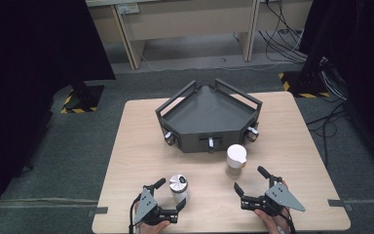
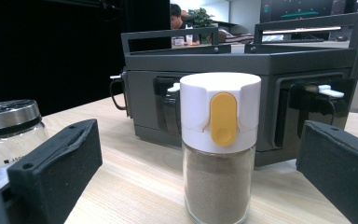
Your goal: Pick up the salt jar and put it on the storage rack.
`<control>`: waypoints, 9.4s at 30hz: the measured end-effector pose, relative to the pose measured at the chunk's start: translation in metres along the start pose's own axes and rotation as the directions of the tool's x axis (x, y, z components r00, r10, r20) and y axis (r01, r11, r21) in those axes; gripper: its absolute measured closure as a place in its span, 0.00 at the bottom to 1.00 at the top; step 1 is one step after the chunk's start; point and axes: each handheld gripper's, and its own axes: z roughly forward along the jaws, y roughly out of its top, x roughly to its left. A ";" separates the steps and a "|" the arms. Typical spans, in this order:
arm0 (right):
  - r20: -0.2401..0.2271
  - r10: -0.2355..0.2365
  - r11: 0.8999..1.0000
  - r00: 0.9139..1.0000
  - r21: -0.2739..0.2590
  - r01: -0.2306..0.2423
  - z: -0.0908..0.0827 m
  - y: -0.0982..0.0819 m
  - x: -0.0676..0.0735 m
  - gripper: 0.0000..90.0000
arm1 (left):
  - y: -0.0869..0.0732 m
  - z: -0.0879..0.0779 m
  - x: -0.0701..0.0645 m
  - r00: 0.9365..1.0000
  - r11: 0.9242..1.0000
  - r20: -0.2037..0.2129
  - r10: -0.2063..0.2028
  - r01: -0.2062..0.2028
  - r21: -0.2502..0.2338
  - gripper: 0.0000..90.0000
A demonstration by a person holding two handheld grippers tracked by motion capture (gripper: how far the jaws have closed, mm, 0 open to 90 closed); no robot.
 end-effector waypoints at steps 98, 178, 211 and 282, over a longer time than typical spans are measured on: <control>-0.004 0.009 1.000 1.000 -0.008 -0.009 0.002 -0.002 0.003 0.00 | 0.029 0.030 -0.004 1.000 0.994 0.004 0.024 -0.025 0.102 0.34; 0.000 0.030 0.999 1.000 -0.019 -0.030 -0.001 -0.001 -0.003 0.00 | 0.189 0.145 0.037 0.999 0.999 -0.030 0.020 -0.018 0.041 0.34; 0.007 0.035 0.999 0.999 -0.031 -0.034 -0.003 0.000 -0.006 0.00 | 0.165 0.199 0.060 0.976 0.999 -0.217 0.002 0.007 0.043 0.34; -0.009 0.039 0.999 0.999 -0.031 -0.040 -0.002 -0.001 -0.004 0.00 | 0.152 0.192 0.053 0.967 0.997 -0.240 -0.081 0.076 -0.032 0.00</control>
